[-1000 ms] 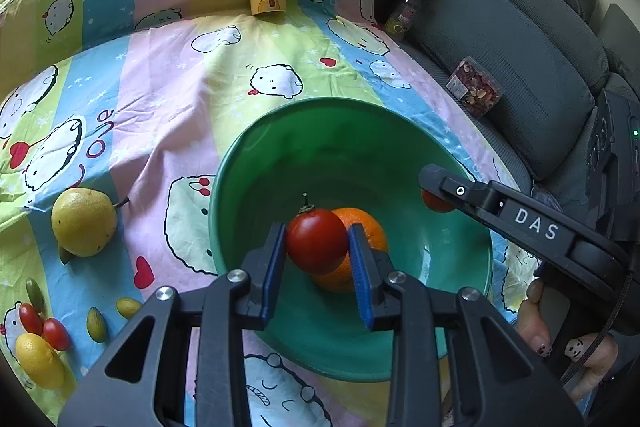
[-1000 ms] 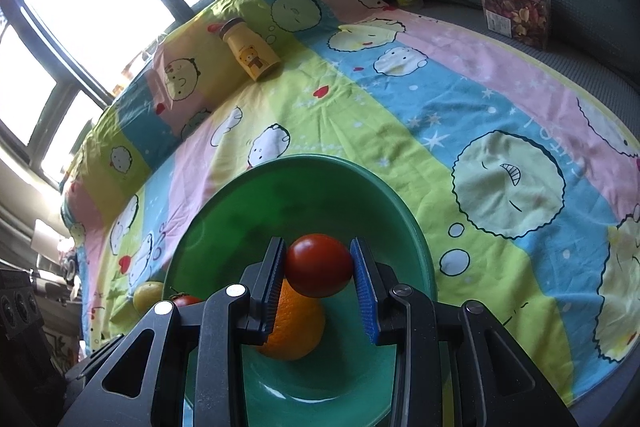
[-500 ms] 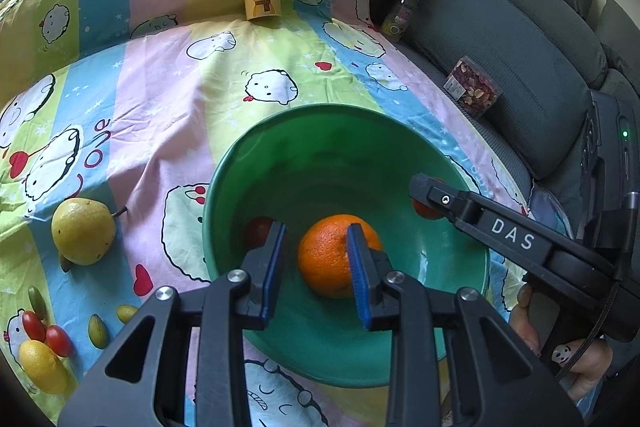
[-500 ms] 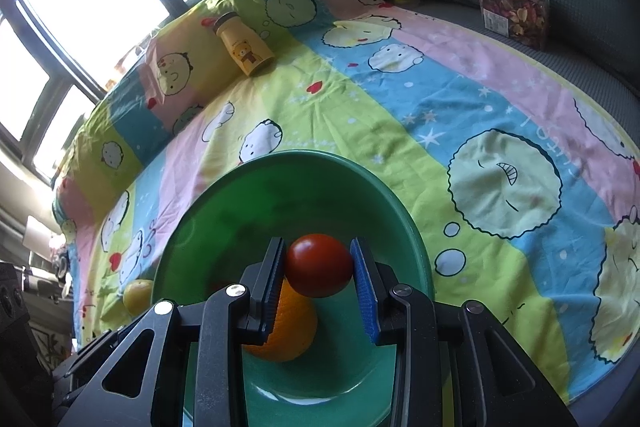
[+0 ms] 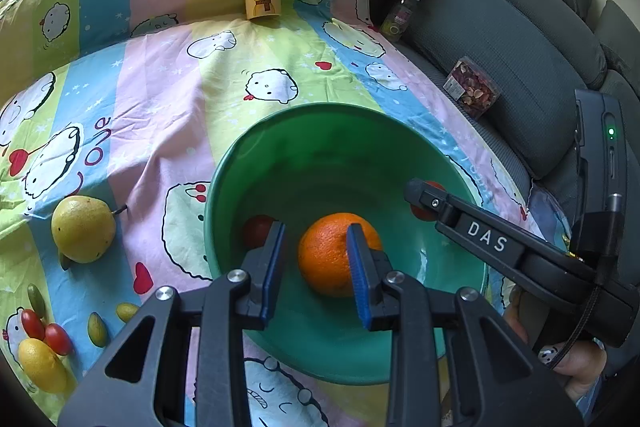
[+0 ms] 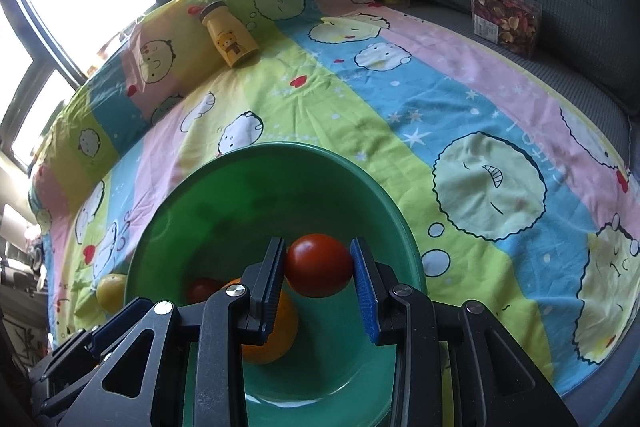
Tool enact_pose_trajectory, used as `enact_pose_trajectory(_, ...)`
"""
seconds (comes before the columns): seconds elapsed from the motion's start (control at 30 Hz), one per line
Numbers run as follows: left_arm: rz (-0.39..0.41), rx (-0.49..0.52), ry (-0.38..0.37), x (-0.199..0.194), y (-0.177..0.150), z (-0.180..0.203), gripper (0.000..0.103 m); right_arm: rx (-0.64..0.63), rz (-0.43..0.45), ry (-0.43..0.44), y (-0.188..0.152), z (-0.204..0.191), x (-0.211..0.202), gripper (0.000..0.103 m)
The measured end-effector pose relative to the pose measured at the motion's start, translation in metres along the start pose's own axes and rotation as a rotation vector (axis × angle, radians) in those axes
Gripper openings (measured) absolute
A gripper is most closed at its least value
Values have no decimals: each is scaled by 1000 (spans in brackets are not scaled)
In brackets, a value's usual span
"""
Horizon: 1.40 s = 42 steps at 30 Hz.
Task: Organize fruits
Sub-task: 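Lower the tomato into the basin beside the orange and open the right gripper, then move the right tool from the basin to the large yellow grapefruit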
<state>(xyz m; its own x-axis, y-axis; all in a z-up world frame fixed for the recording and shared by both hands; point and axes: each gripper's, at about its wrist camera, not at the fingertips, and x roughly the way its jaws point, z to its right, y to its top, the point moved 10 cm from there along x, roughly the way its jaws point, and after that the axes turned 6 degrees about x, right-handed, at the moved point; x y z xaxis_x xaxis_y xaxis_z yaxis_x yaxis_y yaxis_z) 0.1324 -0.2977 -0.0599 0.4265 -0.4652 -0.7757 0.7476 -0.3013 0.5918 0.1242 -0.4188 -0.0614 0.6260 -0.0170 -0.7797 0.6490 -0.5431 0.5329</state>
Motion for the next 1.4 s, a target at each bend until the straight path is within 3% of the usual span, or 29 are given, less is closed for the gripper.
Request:
enact_pose_trajectory(0.47,25,-13,-7,-17,-1,-3,31,-13,-3,-39,-3,0,1,37)
enact_pose_trajectory(0.67,46,-27,-17,-29,-2,-6,41,-13,0,-23,-5,-4,-1,48)
enact_pose_trajectory(0.77,64,-33,-12,-36,-2,-8,49,-24,12,-21,-5,-7,-5,60)
enact_pose_trajectory(0.83,78,-41,-13,-42,-2,-10,59,-29,19,-19,-5,-9,-6,67)
enact_pose_trajectory(1.13,138,-86,4,-73,-3,-29,84,-43,37,-36,-4,-13,-12,71)
enact_pose_trajectory(1.4,182,-154,66,-110,-20,-68,87,-102,76,2,-8,-40,-26,80)
